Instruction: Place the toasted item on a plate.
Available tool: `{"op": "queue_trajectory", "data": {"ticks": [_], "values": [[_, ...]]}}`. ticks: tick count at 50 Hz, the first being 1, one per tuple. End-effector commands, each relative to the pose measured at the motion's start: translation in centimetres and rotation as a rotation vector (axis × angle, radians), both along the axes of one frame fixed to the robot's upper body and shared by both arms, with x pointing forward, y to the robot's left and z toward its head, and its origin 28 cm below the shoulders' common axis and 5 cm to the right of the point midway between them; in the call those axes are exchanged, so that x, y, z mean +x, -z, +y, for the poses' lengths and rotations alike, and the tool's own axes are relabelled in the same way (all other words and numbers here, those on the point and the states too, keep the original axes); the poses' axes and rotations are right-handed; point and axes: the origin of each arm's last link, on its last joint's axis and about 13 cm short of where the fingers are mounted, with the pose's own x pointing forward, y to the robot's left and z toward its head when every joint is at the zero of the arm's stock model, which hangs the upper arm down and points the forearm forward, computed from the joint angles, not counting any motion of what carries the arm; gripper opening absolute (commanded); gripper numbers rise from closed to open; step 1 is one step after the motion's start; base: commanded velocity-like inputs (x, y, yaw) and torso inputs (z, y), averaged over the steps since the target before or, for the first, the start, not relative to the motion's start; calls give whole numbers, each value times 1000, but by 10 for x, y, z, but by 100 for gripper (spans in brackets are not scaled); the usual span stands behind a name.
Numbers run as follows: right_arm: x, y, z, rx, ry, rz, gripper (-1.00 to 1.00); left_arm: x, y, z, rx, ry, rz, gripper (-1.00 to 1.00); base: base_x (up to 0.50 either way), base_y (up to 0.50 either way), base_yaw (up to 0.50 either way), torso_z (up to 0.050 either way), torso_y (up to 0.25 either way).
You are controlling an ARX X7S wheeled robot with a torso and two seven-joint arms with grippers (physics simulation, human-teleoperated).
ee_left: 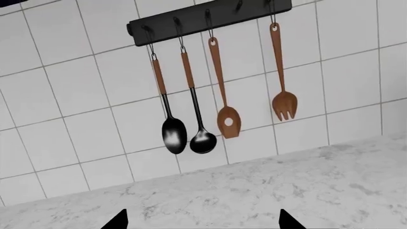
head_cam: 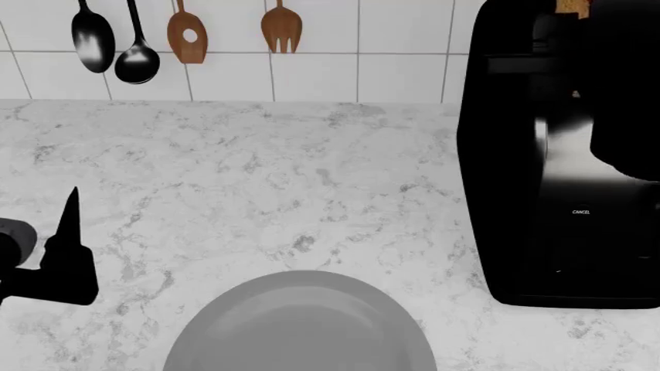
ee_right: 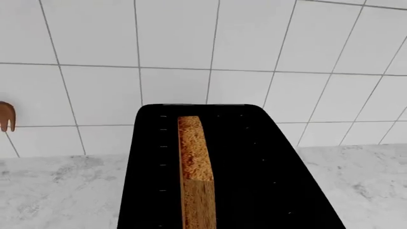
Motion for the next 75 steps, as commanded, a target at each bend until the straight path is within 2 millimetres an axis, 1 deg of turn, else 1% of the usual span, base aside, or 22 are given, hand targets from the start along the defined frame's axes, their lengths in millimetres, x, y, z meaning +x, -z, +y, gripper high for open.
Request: {"op": "queue_trajectory", "data": {"ticks": [1,13,19,33,43,49,51,57,61,69,73,75], "values": [[-8,-18,-9,-45,54,-48,-100,0,1,-1,2,3,2,100,0,0,0,0,0],[-15,-48,-9,-36,45,-110,-100,2,2,-2,0,2,3,100,0,0,-1,0,1],[-20,-61,-4,-55,28,-131,-100,1,5,-1,-8,4,5,100,0,0,0,0,0],[-40,-76,7,-69,-47,-184,-100,0,0,-2,-5,7,-3,100,0,0,0,0,0],[-56,-72,23,-68,-141,-195,-100,-1,0,-3,-4,9,-4,100,0,0,0,0,0],[-66,-73,40,-111,-225,-216,-100,0,1,-3,-2,10,-2,100,0,0,0,0,0],[-70,-71,49,-124,-261,-217,-100,0,2,-3,-1,11,0,100,0,0,0,0,0],[-75,-72,64,-136,-329,-228,-100,-1,1,-2,-1,8,-2,100,0,0,0,0,0],[-78,-69,68,-123,-356,-233,-100,-2,1,-2,1,7,0,100,0,0,0,0,0],[-90,-62,83,-107,-440,-238,-100,0,0,-3,5,9,1,100,0,0,0,0,0],[-96,-54,88,-105,-481,-227,-100,1,0,-4,4,11,1,100,0,0,0,0,0],[-101,-51,91,-67,-521,-250,-100,1,1,-3,6,8,2,100,0,0,0,0,0]]}}
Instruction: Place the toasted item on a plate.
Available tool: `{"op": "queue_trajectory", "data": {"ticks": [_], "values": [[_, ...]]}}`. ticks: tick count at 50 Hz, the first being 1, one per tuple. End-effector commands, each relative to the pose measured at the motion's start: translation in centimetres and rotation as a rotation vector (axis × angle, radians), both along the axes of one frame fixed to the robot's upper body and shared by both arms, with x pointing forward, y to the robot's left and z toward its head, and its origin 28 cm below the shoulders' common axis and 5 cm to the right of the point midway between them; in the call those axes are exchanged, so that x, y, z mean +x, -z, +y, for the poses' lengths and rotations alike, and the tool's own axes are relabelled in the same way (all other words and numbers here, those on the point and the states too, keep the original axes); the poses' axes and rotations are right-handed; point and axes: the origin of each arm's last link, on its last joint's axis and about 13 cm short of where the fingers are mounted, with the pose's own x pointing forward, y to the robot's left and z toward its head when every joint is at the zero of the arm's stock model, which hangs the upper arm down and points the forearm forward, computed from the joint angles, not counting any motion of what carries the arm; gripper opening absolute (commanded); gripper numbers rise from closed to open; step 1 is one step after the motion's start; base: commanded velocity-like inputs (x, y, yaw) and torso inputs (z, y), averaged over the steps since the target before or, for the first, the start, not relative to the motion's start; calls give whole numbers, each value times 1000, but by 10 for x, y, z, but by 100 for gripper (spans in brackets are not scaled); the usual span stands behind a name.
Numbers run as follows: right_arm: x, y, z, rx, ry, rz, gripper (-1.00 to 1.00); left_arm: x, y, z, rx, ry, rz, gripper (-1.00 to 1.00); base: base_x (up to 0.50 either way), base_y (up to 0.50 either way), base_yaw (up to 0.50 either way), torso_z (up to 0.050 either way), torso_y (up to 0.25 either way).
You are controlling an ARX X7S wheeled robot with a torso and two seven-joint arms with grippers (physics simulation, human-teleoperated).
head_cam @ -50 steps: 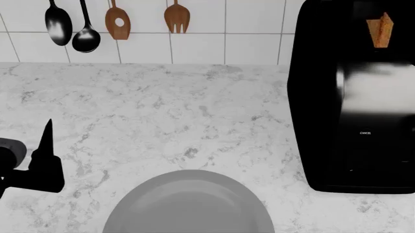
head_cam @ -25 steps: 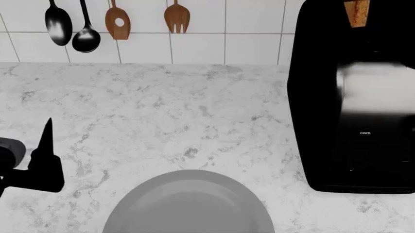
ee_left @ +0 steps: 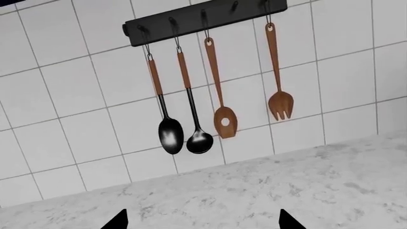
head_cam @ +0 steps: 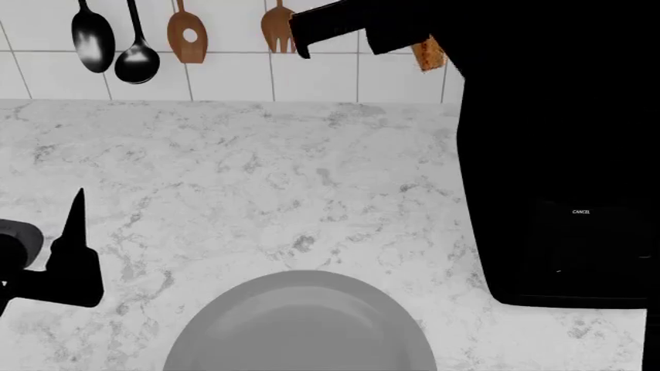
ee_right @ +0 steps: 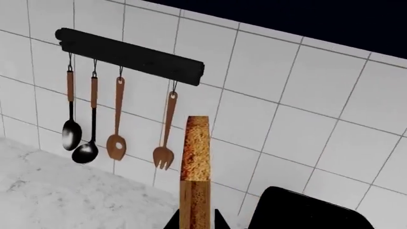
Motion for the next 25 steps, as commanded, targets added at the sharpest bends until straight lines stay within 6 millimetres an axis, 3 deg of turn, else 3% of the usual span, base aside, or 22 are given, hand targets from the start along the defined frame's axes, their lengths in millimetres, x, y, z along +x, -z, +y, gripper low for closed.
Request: {"op": "queue_trajectory", "data": {"ticks": [1,11,22,25], "values": [[-20,14,17,11,-125,-3,-100,1,2,0,2,0,3,100,0,0,0,0,0],[-36,29,26,182,-179,87,-100,1,4,0,-2,1,6,100,0,0,0,0,0],[-63,52,27,155,-194,128,-100,-2,7,2,-5,-3,8,100,0,0,0,0,0],[-69,62,26,215,-182,157,-100,-2,7,2,-5,-4,8,100,0,0,0,0,0]]}}
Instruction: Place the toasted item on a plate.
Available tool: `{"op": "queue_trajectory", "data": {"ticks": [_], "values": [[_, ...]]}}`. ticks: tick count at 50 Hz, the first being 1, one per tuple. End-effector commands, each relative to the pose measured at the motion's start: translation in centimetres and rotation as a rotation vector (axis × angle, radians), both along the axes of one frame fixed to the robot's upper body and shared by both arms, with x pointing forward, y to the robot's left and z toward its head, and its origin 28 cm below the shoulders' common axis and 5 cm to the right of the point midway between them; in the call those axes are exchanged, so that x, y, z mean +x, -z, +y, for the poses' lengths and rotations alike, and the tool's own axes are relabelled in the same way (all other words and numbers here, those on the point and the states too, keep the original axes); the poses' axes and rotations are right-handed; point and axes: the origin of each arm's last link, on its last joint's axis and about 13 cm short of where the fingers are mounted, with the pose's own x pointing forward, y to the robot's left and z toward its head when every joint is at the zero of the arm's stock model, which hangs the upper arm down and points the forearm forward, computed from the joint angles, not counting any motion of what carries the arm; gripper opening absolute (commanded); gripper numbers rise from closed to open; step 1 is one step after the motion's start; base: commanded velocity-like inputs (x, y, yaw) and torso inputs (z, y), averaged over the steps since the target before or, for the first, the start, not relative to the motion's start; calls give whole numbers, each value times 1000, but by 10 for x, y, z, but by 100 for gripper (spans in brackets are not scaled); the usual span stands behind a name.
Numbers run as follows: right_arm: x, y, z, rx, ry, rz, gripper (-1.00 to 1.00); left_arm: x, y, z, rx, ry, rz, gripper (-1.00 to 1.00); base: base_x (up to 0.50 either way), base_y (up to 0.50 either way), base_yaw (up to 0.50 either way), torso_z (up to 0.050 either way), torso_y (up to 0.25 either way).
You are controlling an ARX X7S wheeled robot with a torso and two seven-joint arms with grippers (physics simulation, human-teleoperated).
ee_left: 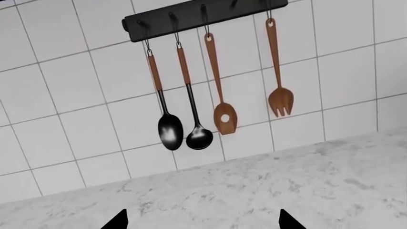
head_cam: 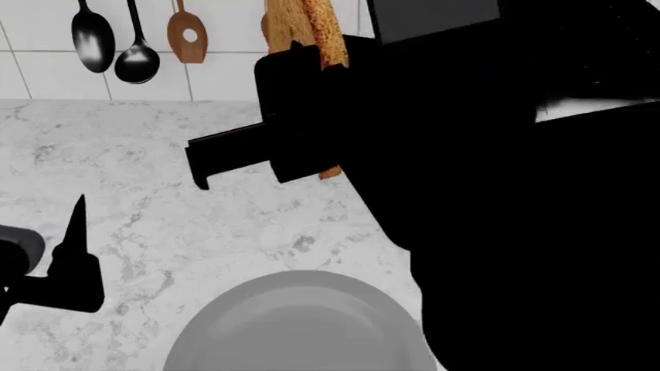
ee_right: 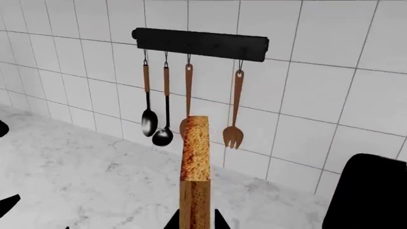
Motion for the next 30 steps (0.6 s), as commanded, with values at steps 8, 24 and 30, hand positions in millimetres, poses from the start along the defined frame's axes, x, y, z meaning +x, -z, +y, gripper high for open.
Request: {"op": "queue_trajectory", "data": {"ticks": [8,24,30], "values": [[-39,31,-8,140,1,102,-100,-1,1,0,-2,0,0,100,0,0,0,0,0],[-69,66,-14,172,22,168,-100,-2,1,1,3,2,5,100,0,0,0,0,0],[-84,73,-12,165,17,186,-100,-4,3,2,1,0,7,100,0,0,0,0,0]]}}
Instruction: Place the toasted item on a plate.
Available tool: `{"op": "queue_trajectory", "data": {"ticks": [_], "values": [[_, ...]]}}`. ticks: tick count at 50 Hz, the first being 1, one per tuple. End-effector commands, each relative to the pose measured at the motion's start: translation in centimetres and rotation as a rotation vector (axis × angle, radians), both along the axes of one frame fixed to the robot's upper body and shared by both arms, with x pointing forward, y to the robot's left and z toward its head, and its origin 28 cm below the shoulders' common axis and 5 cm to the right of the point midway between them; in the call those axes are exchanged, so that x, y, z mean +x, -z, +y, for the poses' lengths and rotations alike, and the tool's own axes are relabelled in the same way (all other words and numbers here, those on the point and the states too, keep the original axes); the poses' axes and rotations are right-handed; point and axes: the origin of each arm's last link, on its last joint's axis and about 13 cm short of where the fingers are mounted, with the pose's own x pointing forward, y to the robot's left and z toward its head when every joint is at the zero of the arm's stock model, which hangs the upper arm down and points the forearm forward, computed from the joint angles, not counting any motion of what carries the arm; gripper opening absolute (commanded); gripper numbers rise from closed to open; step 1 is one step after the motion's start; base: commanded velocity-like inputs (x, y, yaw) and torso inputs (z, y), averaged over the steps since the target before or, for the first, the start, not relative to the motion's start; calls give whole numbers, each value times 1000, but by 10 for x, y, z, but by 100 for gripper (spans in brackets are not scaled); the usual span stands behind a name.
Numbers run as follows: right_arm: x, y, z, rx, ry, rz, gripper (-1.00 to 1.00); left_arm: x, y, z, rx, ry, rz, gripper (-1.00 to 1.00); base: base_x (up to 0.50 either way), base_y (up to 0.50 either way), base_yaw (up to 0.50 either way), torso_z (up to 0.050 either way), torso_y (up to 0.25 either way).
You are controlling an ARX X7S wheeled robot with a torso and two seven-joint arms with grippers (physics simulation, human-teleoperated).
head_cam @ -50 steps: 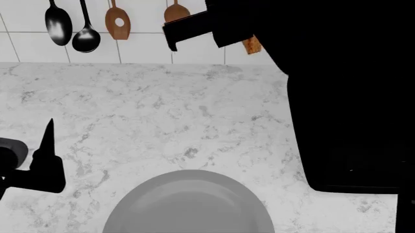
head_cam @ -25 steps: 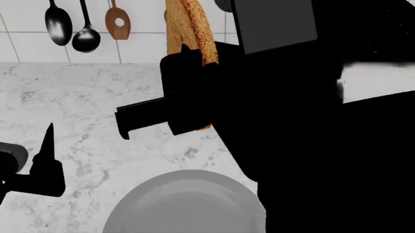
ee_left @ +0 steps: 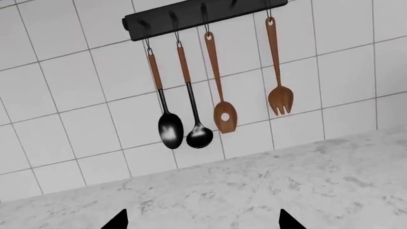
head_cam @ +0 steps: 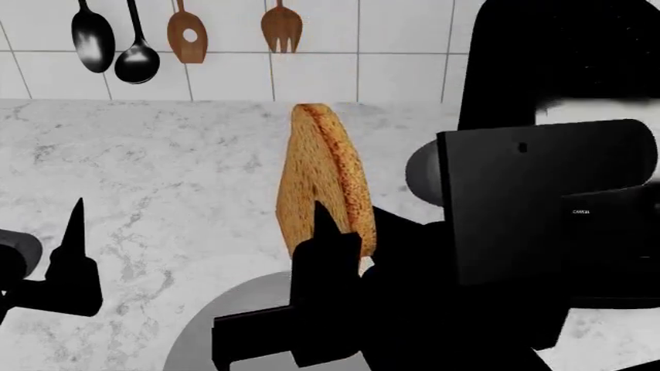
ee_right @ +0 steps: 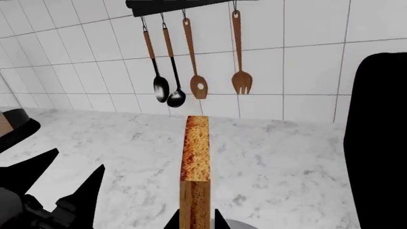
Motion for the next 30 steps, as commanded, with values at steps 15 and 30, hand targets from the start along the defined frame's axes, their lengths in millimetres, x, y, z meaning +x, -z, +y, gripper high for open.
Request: {"op": "queue_trajectory", "data": {"ticks": [15,30], "values": [[-32,35,8,35,-2,40,-100,2,4,-1,-5,8,7,100,0,0,0,0,0],[-34,55,11,59,-27,105,-100,0,3,1,-2,3,6,100,0,0,0,0,0]]}}
